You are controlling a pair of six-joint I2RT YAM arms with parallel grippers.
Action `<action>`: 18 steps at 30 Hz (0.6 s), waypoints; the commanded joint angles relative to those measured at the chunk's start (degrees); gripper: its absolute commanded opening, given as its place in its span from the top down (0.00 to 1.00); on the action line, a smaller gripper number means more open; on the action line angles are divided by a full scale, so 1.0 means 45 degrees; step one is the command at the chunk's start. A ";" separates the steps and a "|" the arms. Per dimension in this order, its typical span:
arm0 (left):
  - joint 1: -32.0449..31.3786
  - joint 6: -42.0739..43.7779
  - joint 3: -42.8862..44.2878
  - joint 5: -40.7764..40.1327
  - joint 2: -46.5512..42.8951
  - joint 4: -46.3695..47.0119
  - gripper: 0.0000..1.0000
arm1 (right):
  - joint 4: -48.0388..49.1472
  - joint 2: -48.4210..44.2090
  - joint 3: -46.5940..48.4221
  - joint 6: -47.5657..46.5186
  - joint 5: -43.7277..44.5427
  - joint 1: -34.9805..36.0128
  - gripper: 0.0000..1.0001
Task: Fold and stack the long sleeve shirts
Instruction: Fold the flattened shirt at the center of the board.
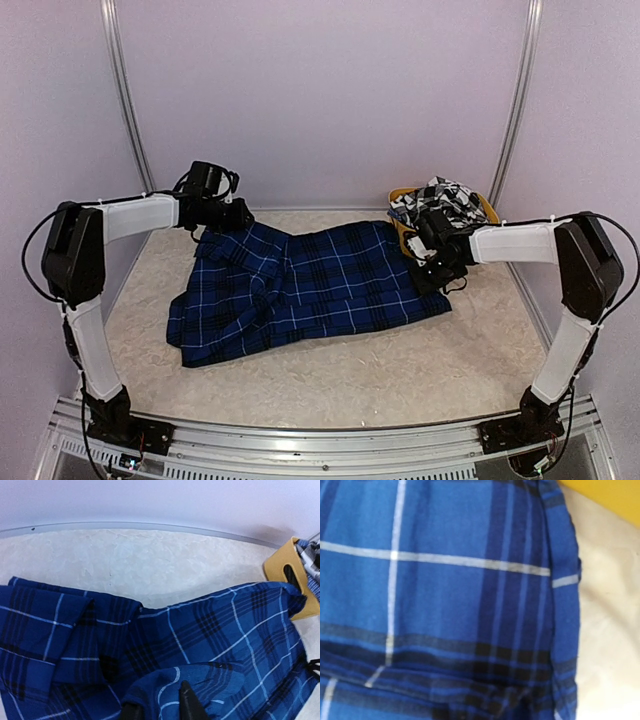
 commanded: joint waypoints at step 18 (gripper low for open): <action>-0.0650 -0.0159 -0.5408 -0.2431 -0.4599 0.2028 0.01 | -0.0006 -0.2434 -0.1247 0.0701 -0.1046 0.0114 0.53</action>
